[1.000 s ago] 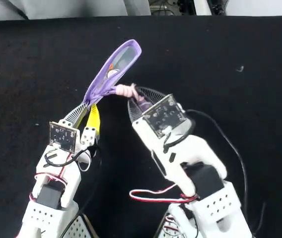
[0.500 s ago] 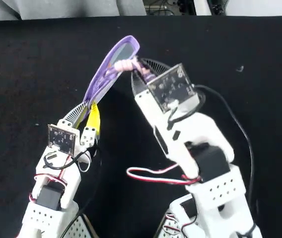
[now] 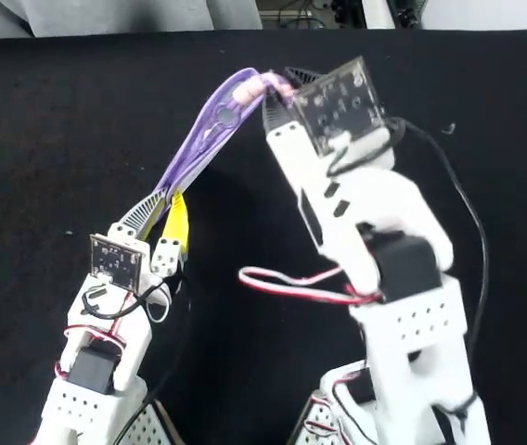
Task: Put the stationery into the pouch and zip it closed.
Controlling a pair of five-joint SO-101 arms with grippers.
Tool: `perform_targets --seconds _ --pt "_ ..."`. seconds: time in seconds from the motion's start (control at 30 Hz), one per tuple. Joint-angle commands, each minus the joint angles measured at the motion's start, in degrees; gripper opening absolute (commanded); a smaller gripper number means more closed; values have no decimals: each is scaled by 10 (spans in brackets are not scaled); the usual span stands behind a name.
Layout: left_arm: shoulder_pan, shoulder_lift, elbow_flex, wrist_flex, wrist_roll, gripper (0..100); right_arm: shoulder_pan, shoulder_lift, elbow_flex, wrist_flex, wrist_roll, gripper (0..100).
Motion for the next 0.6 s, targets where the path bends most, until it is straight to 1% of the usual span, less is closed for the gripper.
perform_targets --seconds 0.0,0.13,0.27,0.57 --pt "-11 12 15 13 6 29 54 27 -81 -10 2 11" --pt "-8 13 15 15 -27 29 74 80 -118 -10 2 11" --pt "-7 9 15 33 -29 29 97 139 -164 -10 2 11" --pt "-10 9 15 33 -30 29 149 277 -291 -4 2 11"
